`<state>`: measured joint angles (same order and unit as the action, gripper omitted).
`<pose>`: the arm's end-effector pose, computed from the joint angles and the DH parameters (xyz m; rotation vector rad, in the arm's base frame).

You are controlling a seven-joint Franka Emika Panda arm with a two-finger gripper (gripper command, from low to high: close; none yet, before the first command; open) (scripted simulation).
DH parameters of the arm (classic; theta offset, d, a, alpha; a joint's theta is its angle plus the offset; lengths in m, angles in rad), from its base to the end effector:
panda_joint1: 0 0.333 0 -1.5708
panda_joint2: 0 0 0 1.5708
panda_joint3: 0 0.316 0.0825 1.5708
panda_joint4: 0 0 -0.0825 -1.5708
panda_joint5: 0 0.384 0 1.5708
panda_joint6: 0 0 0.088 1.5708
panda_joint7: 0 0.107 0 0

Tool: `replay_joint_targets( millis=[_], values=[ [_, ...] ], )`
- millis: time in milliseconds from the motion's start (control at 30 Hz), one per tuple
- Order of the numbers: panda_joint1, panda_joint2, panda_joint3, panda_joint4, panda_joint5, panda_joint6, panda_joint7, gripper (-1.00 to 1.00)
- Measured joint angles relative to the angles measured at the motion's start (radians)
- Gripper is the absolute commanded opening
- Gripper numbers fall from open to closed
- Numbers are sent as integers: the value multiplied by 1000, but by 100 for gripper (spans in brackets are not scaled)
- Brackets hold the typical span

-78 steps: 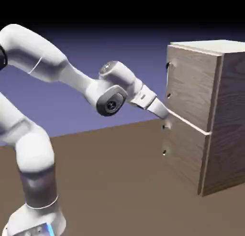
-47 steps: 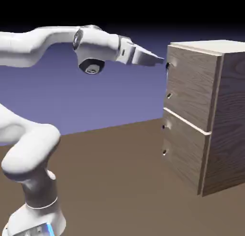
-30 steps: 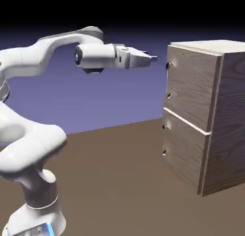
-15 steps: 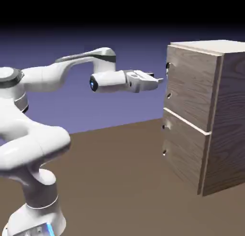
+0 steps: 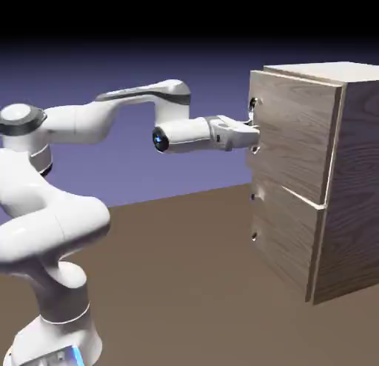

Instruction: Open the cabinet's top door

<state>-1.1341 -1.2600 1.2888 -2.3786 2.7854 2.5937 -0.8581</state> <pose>0.4490 0.1444 0.4638 -1.7698 0.5898 -1.6678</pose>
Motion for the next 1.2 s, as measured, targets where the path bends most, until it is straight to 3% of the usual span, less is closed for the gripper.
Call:
replay_joint_targets(
  millis=[333,633,933,1200],
  values=[
    [169,33,-200,-315,-141,-434,-66,-100],
    [161,78,-405,-473,-357,-825,-128,-100],
    [6,214,-587,-494,-651,-1217,-246,-100],
    [-197,469,-673,-368,-996,-1512,-430,-100]
  ],
)
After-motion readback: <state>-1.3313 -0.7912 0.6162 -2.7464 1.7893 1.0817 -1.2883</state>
